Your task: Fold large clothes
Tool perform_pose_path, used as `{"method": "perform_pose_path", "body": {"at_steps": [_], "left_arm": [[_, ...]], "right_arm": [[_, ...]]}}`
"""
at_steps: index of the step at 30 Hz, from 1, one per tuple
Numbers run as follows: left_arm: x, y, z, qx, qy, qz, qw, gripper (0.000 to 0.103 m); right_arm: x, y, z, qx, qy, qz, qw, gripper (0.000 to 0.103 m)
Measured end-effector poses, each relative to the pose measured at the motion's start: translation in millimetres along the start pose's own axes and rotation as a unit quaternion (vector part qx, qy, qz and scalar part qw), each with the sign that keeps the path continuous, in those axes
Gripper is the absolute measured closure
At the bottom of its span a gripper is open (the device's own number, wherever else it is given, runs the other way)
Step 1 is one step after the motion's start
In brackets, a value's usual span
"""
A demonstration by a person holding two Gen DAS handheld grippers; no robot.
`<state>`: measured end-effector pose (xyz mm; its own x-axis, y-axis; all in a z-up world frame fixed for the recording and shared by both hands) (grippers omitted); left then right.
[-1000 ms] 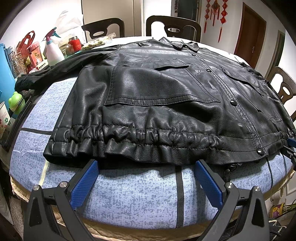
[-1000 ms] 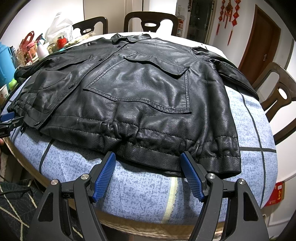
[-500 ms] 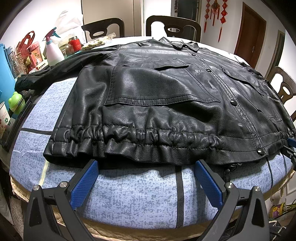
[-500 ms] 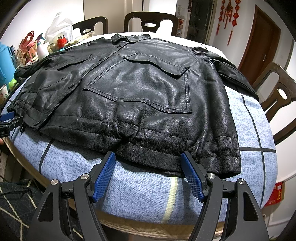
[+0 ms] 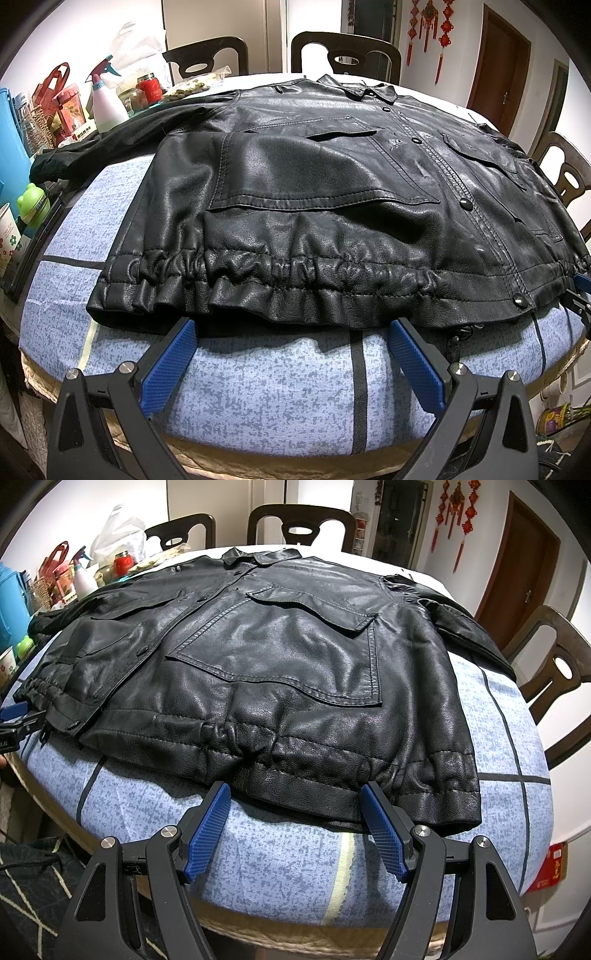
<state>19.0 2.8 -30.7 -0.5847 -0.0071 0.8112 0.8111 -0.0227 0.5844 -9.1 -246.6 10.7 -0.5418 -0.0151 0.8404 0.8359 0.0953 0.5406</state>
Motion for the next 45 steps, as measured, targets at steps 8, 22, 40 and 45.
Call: {"method": "perform_pose_path", "body": {"at_steps": [8, 22, 40, 45], "left_arm": [[1.2, 2.1, 0.7, 0.0, 0.0, -0.002, 1.0, 0.0], [1.6, 1.9, 0.4, 0.0, 0.001, -0.002, 1.0, 0.0], [-1.1, 10.6, 1.3, -0.009, -0.005, 0.0, 0.9999, 0.0], [-1.1, 10.4, 1.3, -0.01, -0.005, 0.0, 0.9999, 0.0]], "right_arm": [[-1.0, 1.6, -0.5, -0.002, 0.0, 0.003, 1.0, 0.03], [-0.7, 1.1, -0.7, -0.003, 0.0, 0.0, 1.0, 0.03], [0.5, 0.3, -0.6, 0.0, 0.0, -0.002, 1.0, 0.03], [0.9, 0.5, -0.5, 0.001, 0.0, -0.004, 1.0, 0.03]]}}
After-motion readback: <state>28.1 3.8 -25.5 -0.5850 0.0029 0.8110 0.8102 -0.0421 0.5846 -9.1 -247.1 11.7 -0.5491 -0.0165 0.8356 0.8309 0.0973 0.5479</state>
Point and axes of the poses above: each gripper's, at about its wrist camera, not at the fingertips, and x roughly against the way its jaws point, z to its left, y to its top, the point moved 4 cm from there along -x, roughly the way its jaws point, and after that the axes turned 3 degrees about -x, right-handed, at the moved point
